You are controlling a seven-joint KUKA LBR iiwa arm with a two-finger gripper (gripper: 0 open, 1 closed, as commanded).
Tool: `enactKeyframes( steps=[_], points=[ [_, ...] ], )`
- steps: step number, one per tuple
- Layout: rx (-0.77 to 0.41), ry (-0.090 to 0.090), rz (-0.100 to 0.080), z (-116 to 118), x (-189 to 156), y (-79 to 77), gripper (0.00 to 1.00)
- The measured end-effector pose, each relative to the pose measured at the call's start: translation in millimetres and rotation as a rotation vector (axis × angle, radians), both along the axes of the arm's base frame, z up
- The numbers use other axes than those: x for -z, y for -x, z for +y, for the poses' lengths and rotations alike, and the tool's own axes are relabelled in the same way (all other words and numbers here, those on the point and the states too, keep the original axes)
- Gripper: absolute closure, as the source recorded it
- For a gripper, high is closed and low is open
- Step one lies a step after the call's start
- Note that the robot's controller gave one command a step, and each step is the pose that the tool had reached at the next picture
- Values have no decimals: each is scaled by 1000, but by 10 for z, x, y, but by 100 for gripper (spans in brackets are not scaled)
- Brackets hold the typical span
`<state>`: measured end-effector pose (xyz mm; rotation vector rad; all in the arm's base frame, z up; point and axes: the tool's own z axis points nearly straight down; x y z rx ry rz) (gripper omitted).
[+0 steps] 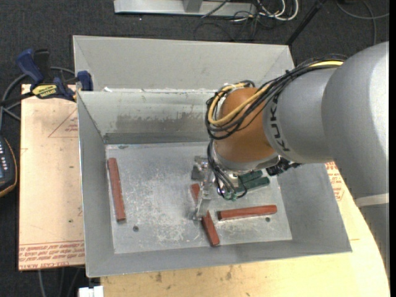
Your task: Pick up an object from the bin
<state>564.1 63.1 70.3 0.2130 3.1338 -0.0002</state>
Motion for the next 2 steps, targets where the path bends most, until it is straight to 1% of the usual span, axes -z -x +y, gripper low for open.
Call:
enactKeyframes(
  steps=[1,2],
  points=[
    [-44,1,2,-386,6,308,0],
    [-47,-2,-1,-356,-6,292,100]
  ],
)
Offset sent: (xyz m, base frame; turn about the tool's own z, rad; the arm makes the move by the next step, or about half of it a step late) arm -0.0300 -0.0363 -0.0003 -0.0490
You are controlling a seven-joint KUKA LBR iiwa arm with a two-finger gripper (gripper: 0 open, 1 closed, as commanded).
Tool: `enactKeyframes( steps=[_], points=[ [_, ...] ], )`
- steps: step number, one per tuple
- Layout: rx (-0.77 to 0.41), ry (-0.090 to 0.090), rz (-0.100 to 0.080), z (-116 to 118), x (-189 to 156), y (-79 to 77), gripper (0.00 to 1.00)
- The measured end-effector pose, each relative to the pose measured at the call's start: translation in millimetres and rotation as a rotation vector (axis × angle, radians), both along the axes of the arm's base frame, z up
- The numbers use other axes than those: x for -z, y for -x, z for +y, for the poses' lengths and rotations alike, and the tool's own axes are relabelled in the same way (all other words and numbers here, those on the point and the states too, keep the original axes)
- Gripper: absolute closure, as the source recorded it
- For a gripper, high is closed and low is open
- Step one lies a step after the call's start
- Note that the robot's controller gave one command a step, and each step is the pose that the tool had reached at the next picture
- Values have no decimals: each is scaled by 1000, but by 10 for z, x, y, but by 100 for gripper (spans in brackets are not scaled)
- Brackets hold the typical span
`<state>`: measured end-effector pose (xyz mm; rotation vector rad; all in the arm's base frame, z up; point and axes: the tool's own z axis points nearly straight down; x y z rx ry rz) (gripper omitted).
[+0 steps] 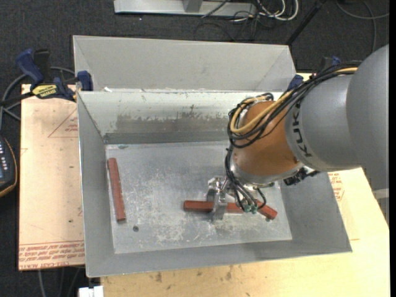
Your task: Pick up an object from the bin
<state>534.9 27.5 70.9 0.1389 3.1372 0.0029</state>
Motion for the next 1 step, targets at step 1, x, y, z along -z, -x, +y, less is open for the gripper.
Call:
enactKeyframes(
  steps=[1],
  points=[
    [35,0,-11,-8,-1735,-335,100]
  ],
)
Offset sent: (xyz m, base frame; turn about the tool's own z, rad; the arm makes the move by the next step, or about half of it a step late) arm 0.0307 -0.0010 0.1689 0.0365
